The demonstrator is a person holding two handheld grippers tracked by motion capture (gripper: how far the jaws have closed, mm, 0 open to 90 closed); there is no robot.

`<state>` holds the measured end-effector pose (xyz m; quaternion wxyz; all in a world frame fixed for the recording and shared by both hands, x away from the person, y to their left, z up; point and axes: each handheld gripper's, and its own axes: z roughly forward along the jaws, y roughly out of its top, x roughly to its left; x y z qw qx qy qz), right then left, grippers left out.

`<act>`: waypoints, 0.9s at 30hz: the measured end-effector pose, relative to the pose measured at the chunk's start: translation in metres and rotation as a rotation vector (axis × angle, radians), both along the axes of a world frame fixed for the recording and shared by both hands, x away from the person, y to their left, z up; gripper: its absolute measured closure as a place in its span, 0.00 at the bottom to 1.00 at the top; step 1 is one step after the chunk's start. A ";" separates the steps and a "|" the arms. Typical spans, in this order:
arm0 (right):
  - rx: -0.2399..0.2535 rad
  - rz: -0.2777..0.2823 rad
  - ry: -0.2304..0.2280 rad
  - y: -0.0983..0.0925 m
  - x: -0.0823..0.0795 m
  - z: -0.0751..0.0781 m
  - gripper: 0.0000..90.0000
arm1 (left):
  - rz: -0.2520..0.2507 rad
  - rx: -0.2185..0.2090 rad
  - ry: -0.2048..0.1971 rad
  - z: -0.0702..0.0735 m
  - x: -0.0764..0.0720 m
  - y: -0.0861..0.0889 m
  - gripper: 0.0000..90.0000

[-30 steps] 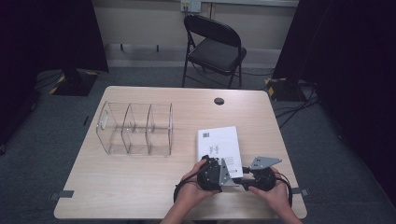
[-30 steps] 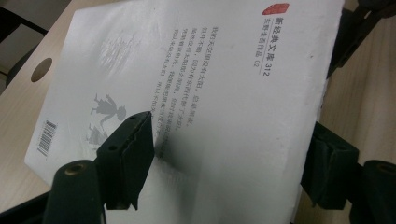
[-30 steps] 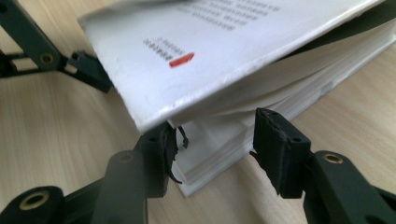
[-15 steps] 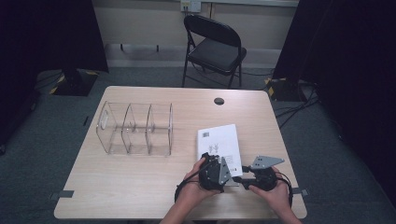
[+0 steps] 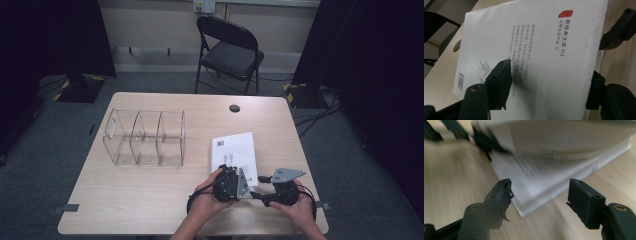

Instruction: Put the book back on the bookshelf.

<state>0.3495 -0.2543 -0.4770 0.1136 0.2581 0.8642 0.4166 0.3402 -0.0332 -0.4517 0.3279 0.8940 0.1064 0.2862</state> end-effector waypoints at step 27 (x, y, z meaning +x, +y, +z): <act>-0.089 0.041 0.028 -0.016 0.005 -0.018 0.30 | 0.015 0.036 0.145 0.047 0.023 0.005 0.47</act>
